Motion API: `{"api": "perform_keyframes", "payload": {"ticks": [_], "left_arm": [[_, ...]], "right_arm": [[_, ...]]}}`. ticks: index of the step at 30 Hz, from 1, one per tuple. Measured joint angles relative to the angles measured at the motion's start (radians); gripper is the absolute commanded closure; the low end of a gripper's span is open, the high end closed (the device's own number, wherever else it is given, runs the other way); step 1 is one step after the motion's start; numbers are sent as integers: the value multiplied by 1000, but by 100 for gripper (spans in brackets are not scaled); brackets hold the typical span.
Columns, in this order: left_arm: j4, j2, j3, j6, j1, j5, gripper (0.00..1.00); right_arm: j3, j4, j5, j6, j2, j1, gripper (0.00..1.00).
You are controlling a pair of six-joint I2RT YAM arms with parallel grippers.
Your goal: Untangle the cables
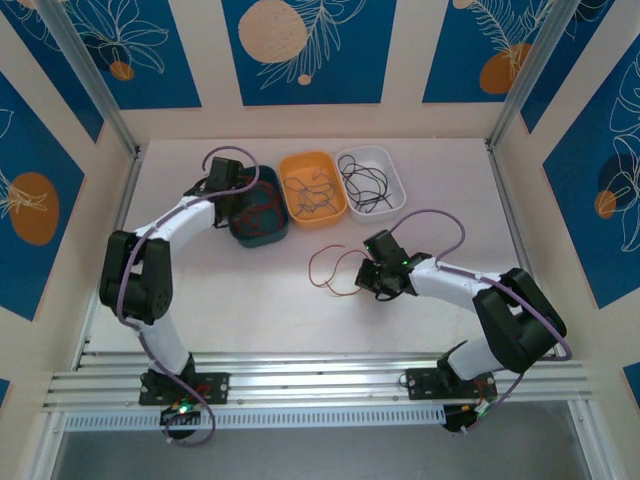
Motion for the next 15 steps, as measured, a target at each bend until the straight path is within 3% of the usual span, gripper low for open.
{"api": "perform_keyframes", "payload": {"ticks": [15], "left_arm": [[-43,113,88,-28,0,-2,91]], "right_arm": [[0,1,0,1,2,0,100]]}}
